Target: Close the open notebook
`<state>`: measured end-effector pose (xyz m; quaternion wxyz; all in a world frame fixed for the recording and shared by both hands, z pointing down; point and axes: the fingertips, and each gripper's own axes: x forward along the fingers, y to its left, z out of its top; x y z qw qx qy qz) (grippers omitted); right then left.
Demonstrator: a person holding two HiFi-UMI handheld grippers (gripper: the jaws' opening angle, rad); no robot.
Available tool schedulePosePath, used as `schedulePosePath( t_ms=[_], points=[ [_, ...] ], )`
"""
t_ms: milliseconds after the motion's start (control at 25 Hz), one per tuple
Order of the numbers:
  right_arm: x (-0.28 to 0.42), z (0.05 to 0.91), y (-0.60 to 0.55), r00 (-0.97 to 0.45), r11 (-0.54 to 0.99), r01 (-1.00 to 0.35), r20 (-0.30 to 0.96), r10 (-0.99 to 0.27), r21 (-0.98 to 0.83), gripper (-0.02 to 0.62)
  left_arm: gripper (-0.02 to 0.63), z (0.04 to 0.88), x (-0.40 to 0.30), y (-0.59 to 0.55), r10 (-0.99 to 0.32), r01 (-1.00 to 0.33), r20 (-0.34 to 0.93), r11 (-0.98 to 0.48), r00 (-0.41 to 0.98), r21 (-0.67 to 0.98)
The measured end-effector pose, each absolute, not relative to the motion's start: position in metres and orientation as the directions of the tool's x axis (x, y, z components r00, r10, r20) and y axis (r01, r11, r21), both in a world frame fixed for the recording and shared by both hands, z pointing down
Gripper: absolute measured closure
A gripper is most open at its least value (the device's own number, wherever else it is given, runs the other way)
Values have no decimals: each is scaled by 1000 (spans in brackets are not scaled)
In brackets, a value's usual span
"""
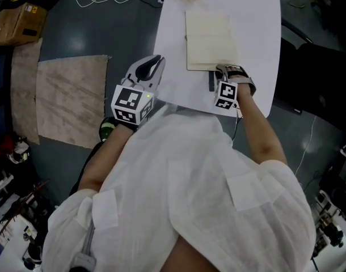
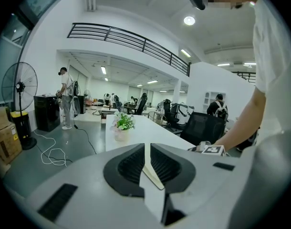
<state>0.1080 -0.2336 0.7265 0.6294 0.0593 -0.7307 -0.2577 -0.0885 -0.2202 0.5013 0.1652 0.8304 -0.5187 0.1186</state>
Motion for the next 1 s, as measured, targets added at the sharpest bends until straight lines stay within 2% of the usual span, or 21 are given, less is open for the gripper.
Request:
schedulePosePath(
  t_ms=[480,800,1000],
  points=[
    [105,695,-236,-229,844,134,844,-484,520,485,572,496,-92,-222,-819,-892,354,-427,451,149],
    [103,638,-256,-296,762,108,753,-588,638,517,572,487,-90,-225,-823,-886,330,-441,462,141],
    [97,617,-274,-322,758,95,741,-590,645,539,574,480,-89,-228,-831,-890,319,-435,455,135]
  ],
)
